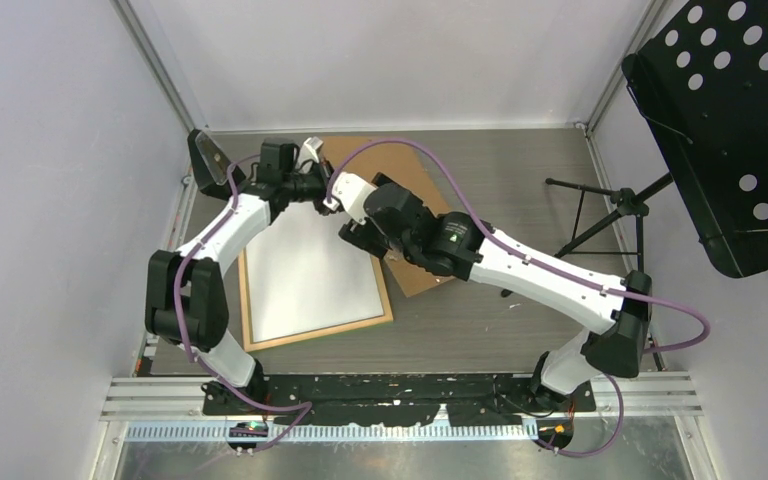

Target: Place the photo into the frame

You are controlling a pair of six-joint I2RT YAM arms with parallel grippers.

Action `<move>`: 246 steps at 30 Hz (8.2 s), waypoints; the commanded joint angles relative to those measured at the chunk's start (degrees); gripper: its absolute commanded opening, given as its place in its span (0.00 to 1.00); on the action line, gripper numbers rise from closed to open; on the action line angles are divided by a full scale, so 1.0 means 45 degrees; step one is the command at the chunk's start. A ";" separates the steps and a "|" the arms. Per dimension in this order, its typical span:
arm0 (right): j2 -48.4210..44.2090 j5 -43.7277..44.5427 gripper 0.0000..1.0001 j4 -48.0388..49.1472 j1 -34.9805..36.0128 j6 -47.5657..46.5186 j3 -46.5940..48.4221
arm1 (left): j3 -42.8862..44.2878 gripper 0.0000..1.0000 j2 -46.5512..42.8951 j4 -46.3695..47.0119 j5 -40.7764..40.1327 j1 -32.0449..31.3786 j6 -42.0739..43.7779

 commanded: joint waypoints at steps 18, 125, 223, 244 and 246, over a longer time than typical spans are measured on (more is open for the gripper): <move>-0.2865 -0.6877 0.81 0.1168 -0.6092 0.4226 -0.1611 | -0.1429 0.00 -0.2860 0.2729 0.4616 0.1354 0.1888; 0.2547 -1.9131 0.47 1.3273 -0.8312 0.9097 -0.5683 | 0.1505 0.00 -0.1135 -1.9012 0.7318 0.8790 2.3090; -0.2555 -1.9986 0.05 1.3295 -0.7743 1.1559 -0.7235 | 0.3586 0.26 0.0391 -1.5776 0.4772 0.6471 2.2236; -0.2451 -1.8482 0.06 1.0961 -0.8135 1.0793 -0.6789 | 0.4856 0.94 0.0199 -1.6978 0.4337 0.8140 2.2606; -0.2385 -1.8274 0.05 1.0811 -0.8137 1.0744 -0.6724 | 0.5000 0.95 0.0123 -1.7470 0.4321 0.8387 2.2954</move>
